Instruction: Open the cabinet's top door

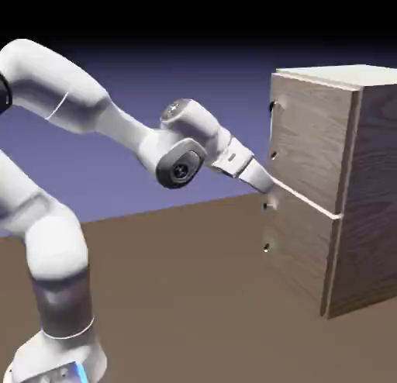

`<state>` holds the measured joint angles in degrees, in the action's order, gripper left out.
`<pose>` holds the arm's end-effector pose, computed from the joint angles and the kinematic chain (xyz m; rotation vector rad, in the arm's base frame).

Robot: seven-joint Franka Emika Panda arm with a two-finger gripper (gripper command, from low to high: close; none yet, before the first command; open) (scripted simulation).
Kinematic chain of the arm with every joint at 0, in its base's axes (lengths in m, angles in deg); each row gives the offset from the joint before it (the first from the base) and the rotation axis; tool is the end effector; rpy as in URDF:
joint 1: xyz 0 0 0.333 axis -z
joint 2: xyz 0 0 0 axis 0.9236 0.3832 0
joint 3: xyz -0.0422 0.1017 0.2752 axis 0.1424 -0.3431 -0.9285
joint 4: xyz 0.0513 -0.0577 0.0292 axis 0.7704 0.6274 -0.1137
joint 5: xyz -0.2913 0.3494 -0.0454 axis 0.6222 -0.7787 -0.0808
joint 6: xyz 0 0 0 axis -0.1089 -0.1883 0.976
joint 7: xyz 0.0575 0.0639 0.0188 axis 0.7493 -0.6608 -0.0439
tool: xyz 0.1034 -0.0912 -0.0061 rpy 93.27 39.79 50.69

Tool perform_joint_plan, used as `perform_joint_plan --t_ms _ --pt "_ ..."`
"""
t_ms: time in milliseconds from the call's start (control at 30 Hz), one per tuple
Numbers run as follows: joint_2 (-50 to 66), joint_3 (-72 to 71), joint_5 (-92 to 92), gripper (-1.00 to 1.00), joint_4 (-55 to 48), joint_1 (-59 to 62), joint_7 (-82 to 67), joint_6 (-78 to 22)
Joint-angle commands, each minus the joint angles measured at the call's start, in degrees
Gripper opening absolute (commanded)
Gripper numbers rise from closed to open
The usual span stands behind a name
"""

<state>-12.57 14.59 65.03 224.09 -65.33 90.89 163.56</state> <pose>0.4772 -0.0018 0.4062 -2.4279 0.9745 -1.0943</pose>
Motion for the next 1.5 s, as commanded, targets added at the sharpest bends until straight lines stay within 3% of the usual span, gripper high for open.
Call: perform_joint_plan --t_ms 0,1467 --pt "-0.64 -1.20 -2.50 0.00 -0.52 1.05 -1.38 -0.10" --pt "-28.63 -53.97 -112.15 0.00 -23.29 47.10 -61.93 -4.64"
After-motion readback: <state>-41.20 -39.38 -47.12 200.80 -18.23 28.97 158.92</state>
